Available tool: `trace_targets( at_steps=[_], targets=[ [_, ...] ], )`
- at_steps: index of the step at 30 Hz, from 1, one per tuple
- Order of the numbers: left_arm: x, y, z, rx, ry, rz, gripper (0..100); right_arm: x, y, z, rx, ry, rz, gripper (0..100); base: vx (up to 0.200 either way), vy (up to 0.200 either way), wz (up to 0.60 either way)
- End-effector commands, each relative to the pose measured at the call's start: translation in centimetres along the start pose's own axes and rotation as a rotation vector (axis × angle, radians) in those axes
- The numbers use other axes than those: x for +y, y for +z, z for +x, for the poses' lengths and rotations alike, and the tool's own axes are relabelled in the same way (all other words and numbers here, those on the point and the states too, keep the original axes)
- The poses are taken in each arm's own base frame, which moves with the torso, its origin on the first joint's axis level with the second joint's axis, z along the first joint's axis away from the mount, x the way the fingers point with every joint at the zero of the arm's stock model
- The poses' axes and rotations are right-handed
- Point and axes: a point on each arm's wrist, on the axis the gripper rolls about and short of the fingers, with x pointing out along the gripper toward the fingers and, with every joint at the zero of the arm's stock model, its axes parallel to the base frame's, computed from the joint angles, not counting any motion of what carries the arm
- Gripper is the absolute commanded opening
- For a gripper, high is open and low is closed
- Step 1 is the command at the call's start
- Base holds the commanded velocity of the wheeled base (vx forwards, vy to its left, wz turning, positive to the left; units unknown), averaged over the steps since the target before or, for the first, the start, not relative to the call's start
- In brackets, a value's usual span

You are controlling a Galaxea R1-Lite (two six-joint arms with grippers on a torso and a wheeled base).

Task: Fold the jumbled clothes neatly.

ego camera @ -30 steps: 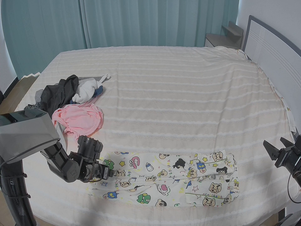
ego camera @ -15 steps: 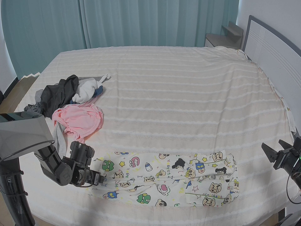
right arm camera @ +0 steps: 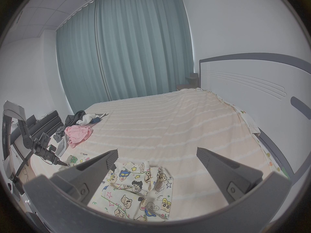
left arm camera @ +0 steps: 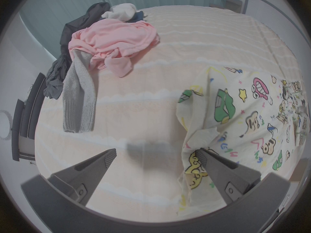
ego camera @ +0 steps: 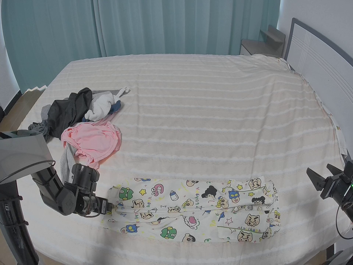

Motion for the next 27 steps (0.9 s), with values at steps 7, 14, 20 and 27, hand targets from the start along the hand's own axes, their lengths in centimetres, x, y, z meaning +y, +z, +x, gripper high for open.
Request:
trace_targets(
  at_steps=[7, 14, 20, 27],
  targets=[
    [2.2, 1.1, -1.5, -0.07, -0.014, -0.078, 100, 0.0, -0.1, 0.0, 0.005, 0.001, -0.001, 100, 0.0, 0.0, 0.0],
    [3.8, 0.5, -2.3, -0.062, -0.219, -0.14, 100, 0.0, -0.2, 0.0, 0.009, 0.002, 0.0, 100, 0.0, 0.0, 0.0],
    [3.3, -0.1, -1.2, -0.021, -0.317, -0.135, 100, 0.0, -0.1, -0.1, 0.002, 0.002, -0.001, 100, 0.0, 0.0, 0.0],
    [2.8, -0.5, 1.0, -0.068, -0.335, -0.131, 100, 0.0, -0.1, -0.1, 0.001, 0.003, -0.001, 100, 0.0, 0.0, 0.0]
  ],
)
